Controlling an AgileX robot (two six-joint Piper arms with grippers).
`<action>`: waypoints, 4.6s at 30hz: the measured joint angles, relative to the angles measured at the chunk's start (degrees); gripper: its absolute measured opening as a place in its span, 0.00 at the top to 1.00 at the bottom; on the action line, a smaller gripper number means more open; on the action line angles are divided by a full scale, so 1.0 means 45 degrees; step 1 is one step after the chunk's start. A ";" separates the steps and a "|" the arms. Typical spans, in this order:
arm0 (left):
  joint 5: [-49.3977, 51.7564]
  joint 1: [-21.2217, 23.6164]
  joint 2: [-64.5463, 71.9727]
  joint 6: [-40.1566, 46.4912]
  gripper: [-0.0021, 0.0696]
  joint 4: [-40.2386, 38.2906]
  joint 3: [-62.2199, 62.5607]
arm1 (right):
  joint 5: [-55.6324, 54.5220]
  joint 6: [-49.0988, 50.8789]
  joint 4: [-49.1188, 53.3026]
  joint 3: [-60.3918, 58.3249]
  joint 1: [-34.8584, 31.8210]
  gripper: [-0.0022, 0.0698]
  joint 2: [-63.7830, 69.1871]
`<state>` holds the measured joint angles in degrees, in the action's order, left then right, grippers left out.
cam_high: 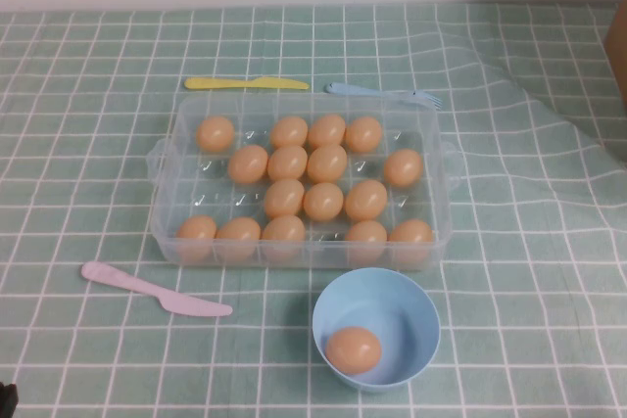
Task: Take an egg out of the egg box
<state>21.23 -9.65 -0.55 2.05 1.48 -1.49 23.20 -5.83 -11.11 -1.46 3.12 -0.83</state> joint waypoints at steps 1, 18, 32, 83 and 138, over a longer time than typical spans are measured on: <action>0.0000 0.0000 0.0000 0.0000 0.98 0.0000 0.0000 | 0.0000 0.0000 0.0000 0.0000 0.0000 0.99 0.0000; 0.0000 0.0000 0.0000 0.0000 0.98 0.0000 0.0000 | -0.0023 0.0000 0.0000 0.0000 0.0000 0.99 0.0000; 0.0000 0.0000 0.0000 0.0000 0.98 0.0000 0.0000 | -0.0161 0.0000 -0.0023 0.0000 0.0000 0.99 0.0000; 0.0000 -0.0027 0.0000 0.0000 0.98 0.0000 0.0000 | 0.5285 -0.0597 -0.4249 0.7729 0.0000 0.99 0.9086; 0.0000 -0.0027 0.0000 0.0000 0.98 0.0000 0.0000 | 0.9939 0.2645 0.1456 2.2531 0.6681 0.41 2.5120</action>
<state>21.23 -9.77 -0.55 2.05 1.48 -1.49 67.93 6.07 -4.56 99.93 33.19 112.21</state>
